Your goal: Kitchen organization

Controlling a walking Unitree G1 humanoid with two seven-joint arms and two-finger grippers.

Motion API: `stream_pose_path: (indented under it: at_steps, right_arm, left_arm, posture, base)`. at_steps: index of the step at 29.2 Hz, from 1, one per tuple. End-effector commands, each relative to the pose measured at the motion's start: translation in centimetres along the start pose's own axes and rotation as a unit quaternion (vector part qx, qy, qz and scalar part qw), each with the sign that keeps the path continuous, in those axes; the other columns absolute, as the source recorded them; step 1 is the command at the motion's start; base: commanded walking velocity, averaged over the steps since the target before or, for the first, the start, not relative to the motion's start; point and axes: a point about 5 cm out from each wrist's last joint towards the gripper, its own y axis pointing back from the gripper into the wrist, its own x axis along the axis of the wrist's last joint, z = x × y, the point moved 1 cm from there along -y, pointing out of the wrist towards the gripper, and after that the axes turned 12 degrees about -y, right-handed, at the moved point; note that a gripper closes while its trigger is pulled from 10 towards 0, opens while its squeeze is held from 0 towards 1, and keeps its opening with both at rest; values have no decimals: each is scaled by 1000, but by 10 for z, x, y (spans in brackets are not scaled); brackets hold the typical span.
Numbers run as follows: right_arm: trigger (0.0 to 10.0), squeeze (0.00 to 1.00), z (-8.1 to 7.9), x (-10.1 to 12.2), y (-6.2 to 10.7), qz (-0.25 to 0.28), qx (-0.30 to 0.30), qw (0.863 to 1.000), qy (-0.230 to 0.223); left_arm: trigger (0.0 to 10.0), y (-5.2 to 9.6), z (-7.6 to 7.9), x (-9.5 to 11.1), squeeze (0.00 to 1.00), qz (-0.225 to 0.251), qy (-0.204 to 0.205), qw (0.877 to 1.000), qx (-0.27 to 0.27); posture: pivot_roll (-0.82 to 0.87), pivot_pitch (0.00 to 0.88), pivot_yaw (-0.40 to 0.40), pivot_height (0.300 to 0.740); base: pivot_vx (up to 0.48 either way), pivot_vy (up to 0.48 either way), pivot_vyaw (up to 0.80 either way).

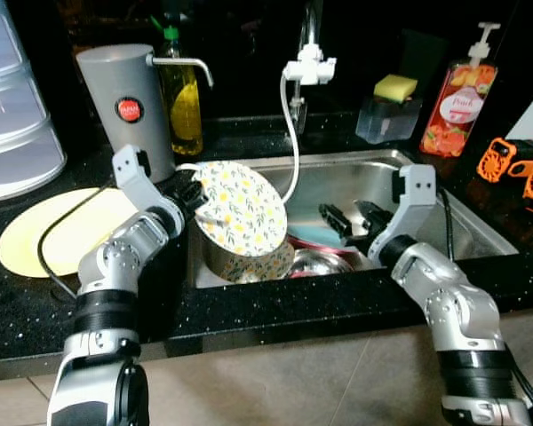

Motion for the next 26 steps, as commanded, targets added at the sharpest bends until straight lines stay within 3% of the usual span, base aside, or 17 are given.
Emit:
stream_pose_path:
  at_steps: [1, 7, 11, 14, 15, 19, 20, 21, 23, 24, 26]
  right_arm:
    - [10000, 0, -9, 1, -5, 7, 11, 1000, -4]
    - [10000, 0, -20, -1, -12, 8, 22, 999, -21]
    - [10000, 0, -29, -15, -27, -20, 20, 999, -41]
    - [10000, 0, -29, -25, -33, -62, 5, 998, -20]
    - [10000, 0, -27, -24, -34, -73, 2, 997, 6]
    - [10000, 0, -25, -22, -36, -82, 1, 996, 33]
    - [10000, 0, -24, -21, -36, -92, 1, 995, 46]
    - [10000, 0, -22, -20, -37, -97, -1, 993, 60]
    - [10000, 0, -20, -17, -38, -108, 4, 990, 86]
    - [10000, 0, -19, -13, -38, -105, 2, 989, 106]
    - [10000, 0, -18, -8, -40, -101, 3, 988, 118]
  left_arm:
    - [10000, -6, -8, 0, 0, -12, -17, 999, 30]
    - [10000, -13, -8, -3, 0, -13, -10, 999, 45]
    - [10000, -21, -1, -7, 0, -21, -12, 999, 38]
    - [10000, -24, 4, -10, 0, -29, -14, 999, 29]
    - [10000, -26, 8, -13, 0, -37, -16, 999, 21]
    - [10000, -28, 12, -19, 0, -52, -20, 998, 13]
    - [10000, -30, 16, -25, 78, -64, -24, 998, 5]
    - [10000, -30, 18, -30, 588, -73, -29, 997, 0]
    - [10000, -32, 24, -40, 596, -85, -29, 996, -14]
    - [10000, -33, 25, -43, 1000, -88, -28, 996, -18]
    - [10000, -33, 26, -47, 1000, -90, -17, 996, -21]
  posture:
    - [41, 149, 5, 740]
    - [30, 181, 2, 740]
    - [32, 199, -1, 740]
    - [34, 208, -2, 740]
    - [35, 209, -7, 740]
    - [37, 207, -10, 740]
    - [38, 204, -13, 740]
    - [38, 204, -13, 740]
    - [35, 201, -15, 740]
    - [36, 200, -16, 740]
    - [34, 197, -18, 740]
  base:
    - [0, 0, 0]
    - [0, 0, 0]
    - [0, 0, 0]
    - [0, 0, 0]
    - [0, 0, 0]
    - [0, 0, 0]
    - [0, 0, 0]
    - [0, 0, 0]
    - [0, 0, 0]
    - [0, 0, 0]
    - [0, 0, 0]
